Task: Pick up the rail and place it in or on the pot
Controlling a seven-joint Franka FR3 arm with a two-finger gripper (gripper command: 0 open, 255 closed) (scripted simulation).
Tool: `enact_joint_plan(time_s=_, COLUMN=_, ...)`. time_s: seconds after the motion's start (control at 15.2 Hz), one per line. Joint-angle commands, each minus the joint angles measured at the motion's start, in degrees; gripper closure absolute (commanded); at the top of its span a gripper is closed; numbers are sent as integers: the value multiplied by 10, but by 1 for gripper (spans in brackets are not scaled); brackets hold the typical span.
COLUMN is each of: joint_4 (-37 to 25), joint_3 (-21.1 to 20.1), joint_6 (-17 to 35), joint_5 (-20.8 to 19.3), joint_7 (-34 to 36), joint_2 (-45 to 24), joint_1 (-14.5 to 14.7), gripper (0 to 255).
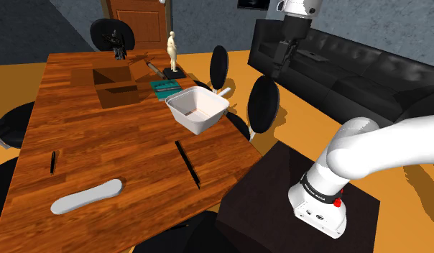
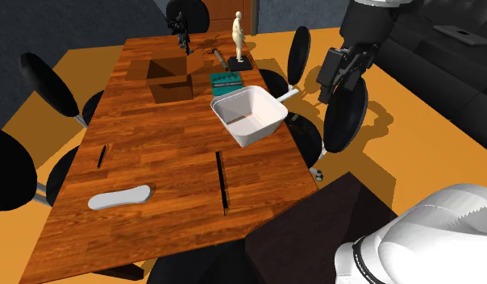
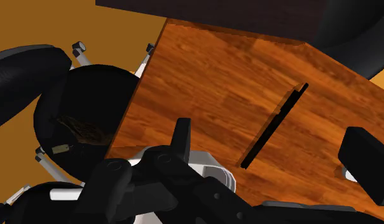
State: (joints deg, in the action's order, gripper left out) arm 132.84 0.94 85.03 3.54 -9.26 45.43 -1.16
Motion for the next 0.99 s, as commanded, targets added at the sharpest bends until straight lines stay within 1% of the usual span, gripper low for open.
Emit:
enact_joint_plan(time_s=0.0, joint_4=0, joint_3=0, joint_6=0, joint_5=0, joint_7=0, joint_2=0, joint_1=0, gripper=0)
enact_joint_plan(time_s=0.46, joint_4=79, joint_3=-70, joint_6=113, joint_5=39, joint_7=93, joint_2=-39, joint_1=5, gripper=0)
enact_joint_plan(time_s=0.92, joint_4=119, joint_3=-142, joint_6=237, joint_5=70, joint_7=184, joint_2=-128, joint_1=10, gripper=0)
